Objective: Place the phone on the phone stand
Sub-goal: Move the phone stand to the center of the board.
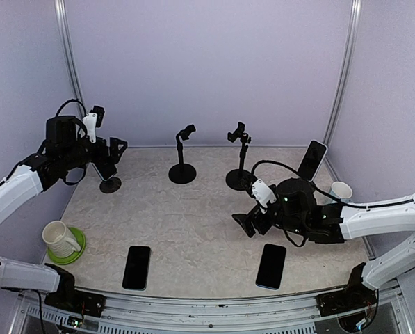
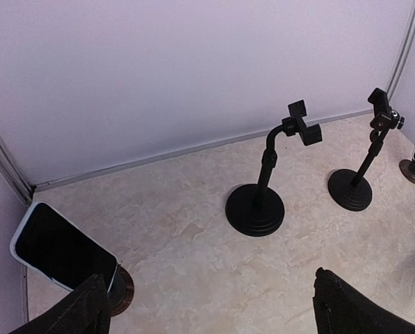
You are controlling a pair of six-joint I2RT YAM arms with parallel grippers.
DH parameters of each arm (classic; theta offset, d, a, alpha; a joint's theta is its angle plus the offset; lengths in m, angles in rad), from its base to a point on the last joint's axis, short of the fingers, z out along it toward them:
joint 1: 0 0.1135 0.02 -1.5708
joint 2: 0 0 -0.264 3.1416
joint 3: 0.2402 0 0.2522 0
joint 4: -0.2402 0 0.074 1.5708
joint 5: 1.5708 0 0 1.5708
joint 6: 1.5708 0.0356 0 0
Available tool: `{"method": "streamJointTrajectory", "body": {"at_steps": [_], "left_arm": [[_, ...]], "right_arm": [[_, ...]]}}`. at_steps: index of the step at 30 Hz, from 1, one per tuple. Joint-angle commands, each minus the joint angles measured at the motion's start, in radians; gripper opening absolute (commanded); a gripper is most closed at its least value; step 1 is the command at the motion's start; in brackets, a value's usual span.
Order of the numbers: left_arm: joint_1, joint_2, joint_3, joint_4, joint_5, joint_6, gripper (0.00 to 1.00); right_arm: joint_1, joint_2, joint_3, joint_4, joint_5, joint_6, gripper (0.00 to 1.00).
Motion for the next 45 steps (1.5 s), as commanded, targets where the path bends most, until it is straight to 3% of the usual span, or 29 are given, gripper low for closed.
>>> {"method": "streamJointTrajectory", "body": {"at_steps": [1,7,19,29,36,45], "left_arm": [[0.02,0.064,-0.016,0.031,0.019,-0.141,0.99],[0.04,0.109,-0.11,0.191,0.035,-0.302,0.99],[-0.151,0.197,-0.157,0.367,-0.062,-0.36,0.99],[-0.223,0.369,0.025,0.351,-0.077,-0.422,0.99],[-0.231,0.46,0.128,0.379,0.015,-0.515,0.98],[-0.243,0.58,0.289,0.358,0.079,-0.623,0.9]], "right_arm": [[-0.042,-0.073,-0.042,0.06,-0.058,0.039,1.0],[-0.078,-0.072,-0.066,0.082,-0.056,0.053,1.0],[-0.11,-0.012,-0.069,0.109,-0.064,0.06,1.0],[-0.114,0.006,-0.074,0.116,-0.054,0.061,1.0],[-0.121,0.015,-0.073,0.116,-0.05,0.065,1.0],[-0.121,0.012,-0.07,0.109,-0.052,0.068,1.0]]}}
